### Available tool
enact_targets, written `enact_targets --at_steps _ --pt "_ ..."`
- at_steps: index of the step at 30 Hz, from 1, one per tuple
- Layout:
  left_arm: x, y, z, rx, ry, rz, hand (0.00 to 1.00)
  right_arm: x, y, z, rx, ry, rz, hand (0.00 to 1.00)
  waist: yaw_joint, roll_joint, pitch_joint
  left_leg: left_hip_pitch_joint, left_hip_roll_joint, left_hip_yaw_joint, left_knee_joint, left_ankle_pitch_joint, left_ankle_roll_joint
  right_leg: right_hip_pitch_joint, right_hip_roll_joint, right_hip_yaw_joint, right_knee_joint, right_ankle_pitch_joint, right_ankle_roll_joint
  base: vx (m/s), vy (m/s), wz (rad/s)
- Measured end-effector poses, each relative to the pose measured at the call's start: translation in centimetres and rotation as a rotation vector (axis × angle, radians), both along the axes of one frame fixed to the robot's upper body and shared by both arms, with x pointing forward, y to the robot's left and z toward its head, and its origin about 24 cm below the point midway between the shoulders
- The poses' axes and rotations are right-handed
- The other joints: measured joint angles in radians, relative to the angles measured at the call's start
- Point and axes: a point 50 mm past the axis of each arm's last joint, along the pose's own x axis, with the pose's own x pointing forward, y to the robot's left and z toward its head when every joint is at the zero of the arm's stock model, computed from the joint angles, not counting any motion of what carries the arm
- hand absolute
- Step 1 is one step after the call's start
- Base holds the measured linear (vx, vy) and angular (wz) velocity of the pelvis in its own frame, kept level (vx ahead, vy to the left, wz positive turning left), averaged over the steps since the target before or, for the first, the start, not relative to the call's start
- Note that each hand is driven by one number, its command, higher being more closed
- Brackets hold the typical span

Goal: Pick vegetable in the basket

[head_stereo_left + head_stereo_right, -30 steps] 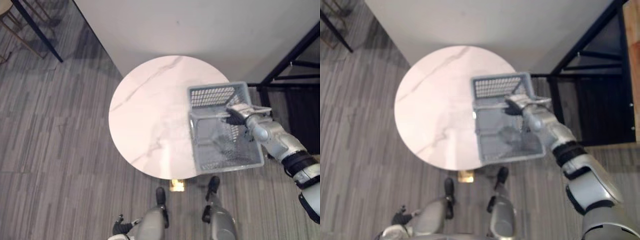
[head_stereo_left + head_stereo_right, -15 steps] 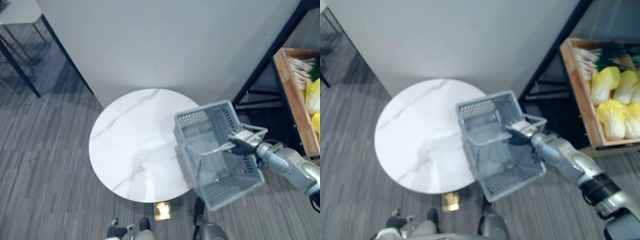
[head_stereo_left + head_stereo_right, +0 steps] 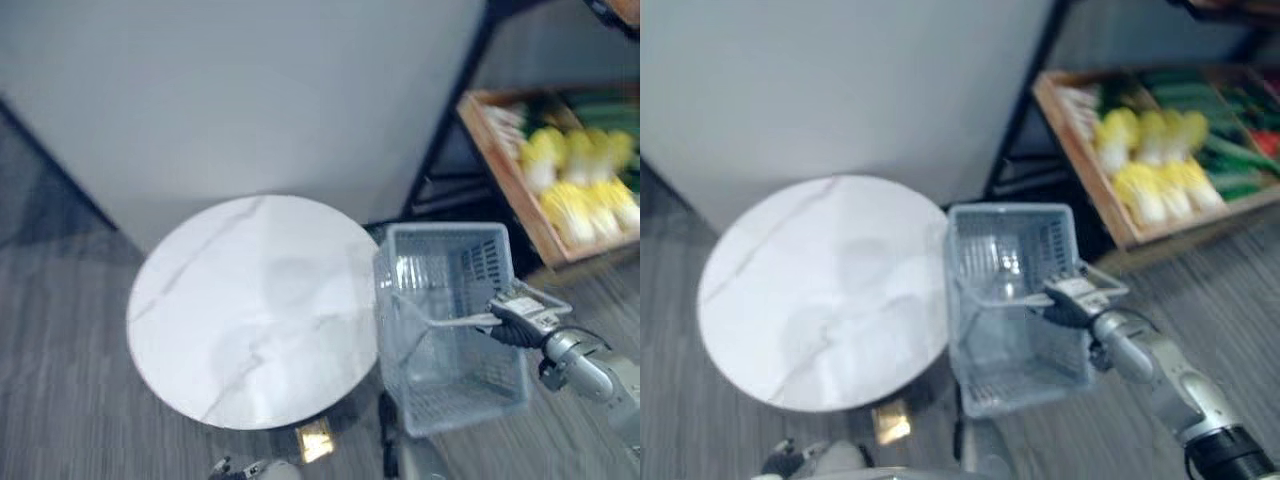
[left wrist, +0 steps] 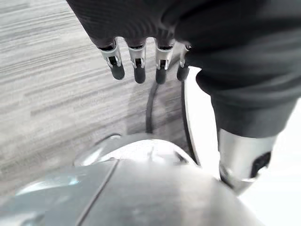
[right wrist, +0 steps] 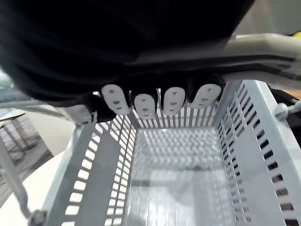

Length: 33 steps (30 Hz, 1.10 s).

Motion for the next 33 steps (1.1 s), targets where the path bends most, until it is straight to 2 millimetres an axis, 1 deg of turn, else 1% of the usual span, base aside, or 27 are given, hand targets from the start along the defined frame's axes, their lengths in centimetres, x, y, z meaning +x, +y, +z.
enact_targets --at_steps 1,2,4,6,7,8,9,10,11,14,15,17,18,19,20,21,22,23,24,25,26,27,29,30,31,32,33 --pt "-0.4 -0.4 -0.2 -0.01 0.013 -0.009 0.0 0.1 0.2 -0.2 -0.001 0.008 0.01 1.0 -0.005 0.009 -0.007 0.053 -0.001 0.077 -0.05 0.024 0.008 0.021 -0.051 -0.179 0.2 -0.166 -0.046 -0.18 0.213 -1.96" --pt "-0.9 -0.7 -0.3 -0.016 0.029 -0.018 0.0 0.6 0.2 0.0 -0.002 -0.004 0.013 1.0 -0.001 0.019 -0.011 0.088 0.004 0.156 -0.07 0.034 0.02 0.061 -0.101 -0.291 0.315 -0.245 -0.048 -0.14 0.179 -1.79" --pt "-0.6 -1.0 -0.4 -0.023 0.032 -0.056 0.0 1.4 0.2 0.7 -0.01 -0.034 0.012 1.0 0.008 0.028 -0.016 0.117 0.018 0.261 -0.082 0.039 0.023 0.108 -0.161 -0.345 0.413 -0.284 -0.036 -0.13 0.065 -1.72" --pt "-0.2 -1.3 -0.4 -0.027 0.028 -0.076 0.0 1.8 0.3 1.0 -0.041 -0.056 0.018 1.0 0.013 0.033 -0.031 0.122 0.04 0.341 -0.084 0.052 0.017 0.142 -0.206 -0.338 0.428 -0.279 -0.028 -0.12 -0.076 -1.44" --pt "-0.1 -1.3 -0.4 -0.027 0.027 -0.074 0.0 1.8 0.3 0.9 -0.044 -0.055 0.015 1.0 0.013 0.031 -0.038 0.122 0.051 0.387 -0.085 0.065 0.012 0.166 -0.23 -0.326 0.397 -0.264 -0.006 -0.07 -0.205 -1.25" --pt "-0.1 -1.2 -0.4 -0.027 0.026 -0.07 0.0 1.9 0.3 0.8 -0.05 -0.055 0.013 1.0 0.013 0.018 -0.055 0.121 0.061 0.435 -0.083 0.08 0.004 0.181 -0.246 -0.325 0.331 -0.247 0.025 -0.05 -0.222 -1.29" --pt "-0.2 -1.2 -0.4 -0.028 0.028 -0.064 0.0 2.0 0.4 0.9 -0.054 -0.06 0.015 1.0 0.014 0.008 -0.063 0.121 0.069 0.462 -0.081 0.089 0.002 0.178 -0.234 -0.325 0.291 -0.247 0.058 -0.07 -0.291 -1.2" --pt "-0.3 -1.2 -0.5 -0.03 0.035 -0.059 0.0 2.2 0.5 1.0 -0.061 -0.071 0.017 1.0 0.015 0.01 -0.069 0.121 0.079 0.485 -0.085 0.11 -0.003 0.179 -0.198 -0.339 0.231 -0.247 0.067 -0.09 -0.32 -1.45" --pt "-0.4 -1.4 -0.6 -0.037 0.051 -0.052 0.0 2.6 0.6 1.4 -0.08 -0.086 0.022 1.0 0.016 0.025 -0.083 0.123 0.086 0.526 -0.112 0.153 -0.011 0.182 -0.135 -0.349 0.111 -0.241 0.076 -0.09 -0.325 -1.41" --pt "-0.3 -1.8 -0.8 -0.049 0.06 -0.041 0.0 2.9 0.5 1.6 -0.114 -0.102 0.015 1.0 0.013 0.042 -0.089 0.154 0.085 0.589 -0.135 0.202 -0.028 0.209 -0.067 -0.351 -0.031 -0.24 0.076 -0.09 -0.303 -1.07" --pt "-0.3 -2.0 -0.8 -0.055 0.059 -0.034 0.0 2.8 0.3 1.4 -0.121 -0.092 0.01 1.0 0.005 0.053 -0.093 0.173 0.092 0.59 -0.138 0.224 -0.031 0.234 -0.039 -0.341 -0.08 -0.24 0.076 -0.07 -0.284 -0.55" --pt "-0.3 -2.3 -0.9 -0.063 0.058 -0.03 0.0 2.3 0.1 0.8 -0.122 -0.073 0.002 1.0 -0.027 0.071 -0.099 0.187 0.143 0.577 -0.067 0.238 -0.03 0.281 0.002 -0.336 -0.136 -0.24 0.076 -0.08 -0.19 -0.32" --pt "-0.2 -2.2 -0.9 -0.06 0.054 -0.034 0.0 1.7 -0.1 0.4 -0.112 -0.063 -0.007 1.0 -0.038 0.085 -0.1 0.179 0.241 0.54 0.089 0.25 -0.02 0.314 0.042 -0.32 -0.172 -0.242 0.073 -0.1 -0.134 -0.31" --pt "-0.1 -2.3 -0.9 -0.06 0.054 -0.034 0.0 1.5 -0.1 0.3 -0.108 -0.065 -0.007 1.0 -0.039 0.09 -0.101 0.169 0.269 0.514 0.143 0.265 -0.013 0.318 0.052 -0.306 -0.178 -0.244 0.065 -0.14 -0.184 -0.57" --pt "-0.1 -2.3 -0.9 -0.06 0.051 -0.031 0.0 1.3 0.0 0.2 -0.098 -0.072 -0.006 1.0 -0.035 0.094 -0.098 0.151 0.307 0.442 0.222 0.305 -0.003 0.322 0.062 -0.269 -0.182 -0.246 0.058 -0.06 -0.077 -0.72" --pt "-0.1 -2.2 -0.8 -0.058 0.046 -0.024 0.0 1.3 0.2 0.2 -0.088 -0.076 -0.005 1.0 -0.028 0.093 -0.092 0.108 0.319 0.337 0.292 0.339 -0.002 0.328 0.062 -0.227 -0.185 -0.244 0.049 -0.05 -0.062 -0.96" --pt "-0.3 -2.3 -0.9 -0.059 0.049 -0.017 0.0 1.3 0.4 0.1 -0.075 -0.079 -0.005 1.0 -0.022 0.087 -0.086 0.069 0.282 0.202 0.325 0.282 -0.032 0.328 0.054 -0.182 -0.184 -0.243 0.045 -0.03 -0.011 -1.56" --pt "-1.1 -2.6 -1.0 -0.068 0.061 -0.011 0.0 1.4 0.9 -0.1 -0.058 -0.077 0.005 1.0 -0.006 0.088 -0.084 0.027 0.17 -0.019 0.334 0.175 -0.048 0.326 0.044 -0.087 -0.188 -0.245 0.034 -0.02 -0.002 -1.44" --pt "-1.3 -2.8 -1.1 -0.071 0.064 -0.009 0.0 1.4 1.0 -0.1 -0.055 -0.077 0.007 1.0 -0.002 0.09 -0.083 0.022 0.149 -0.057 0.332 0.159 -0.05 0.328 0.045 -0.07 -0.19 -0.247 0.032 -0.02 0.016 -1.84" --pt "-1.9 -3.1 -1.2 -0.08 0.069 0.003 0.0 1.4 1.4 -0.3 -0.05 -0.072 0.023 1.0 0.016 0.098 -0.078 0.011 0.078 -0.173 0.299 0.118 -0.054 0.331 0.058 -0.006 -0.197 -0.25 0.034 0.0 0.038 -1.68" --pt "-2.5 -3.2 -1.2 -0.082 0.075 0.005 0.0 1.3 2.0 -0.5 -0.05 -0.062 0.051 1.0 0.024 0.101 -0.074 0.008 0.028 -0.246 0.238 0.095 -0.047 0.332 0.072 0.046 -0.205 -0.254 0.03 0.0 0.051 -1.8" --pt "-2.5 -3.3 -1.2 -0.086 0.072 0.003 0.0 1.4 2.4 -0.5 -0.051 -0.063 0.067 1.0 0.024 0.102 -0.069 0.0 0.003 -0.278 0.205 0.09 -0.043 0.331 0.078 0.066 -0.21 -0.254 0.029 0.01 0.061 -1.58" --pt "-2.0 -3.8 -1.2 -0.1 0.054 0.0 0.0 1.7 2.7 -0.1 -0.05 -0.08 0.081 1.0 0.024 0.115 -0.037 -0.026 -0.07 -0.388 0.026 0.092 -0.039 0.324 0.087 0.105 -0.208 -0.253 0.029 0.01 0.091 -1.34" --pt "-1.9 -3.8 -1.2 -0.101 0.052 -0.001 0.0 1.7 2.7 -0.1 -0.049 -0.079 0.081 1.0 0.024 0.118 -0.03 -0.028 -0.075 -0.405 -0.009 0.098 -0.038 0.318 0.087 0.109 -0.197 -0.253 0.029 -0.02 0.138 -1.2" --pt "-1.8 -3.9 -1.2 -0.104 0.045 -0.003 0.0 1.7 2.7 -0.1 -0.054 -0.075 0.083 1.0 0.021 0.135 -0.022 -0.051 -0.083 -0.459 -0.101 0.128 -0.038 0.297 0.094 0.119 -0.177 -0.249 0.036 -0.04 0.161 -1.04" --pt "-1.6 -4.3 -1.3 -0.111 0.04 -0.006 0.0 1.7 2.4 0.0 -0.063 -0.072 0.082 1.0 0.022 0.168 -0.01 -0.061 -0.082 -0.497 -0.161 0.174 -0.054 0.295 0.116 0.138 -0.176 -0.241 0.049 -0.02 0.19 -1.1" --pt "-1.5 -4.3 -1.3 -0.111 0.04 -0.006 0.0 1.6 2.5 -0.2 -0.064 -0.066 0.084 1.0 0.029 0.177 -0.005 -0.056 -0.083 -0.499 -0.162 0.178 -0.055 0.301 0.119 0.152 -0.178 -0.231 0.063 0.05 0.184 -0.63"
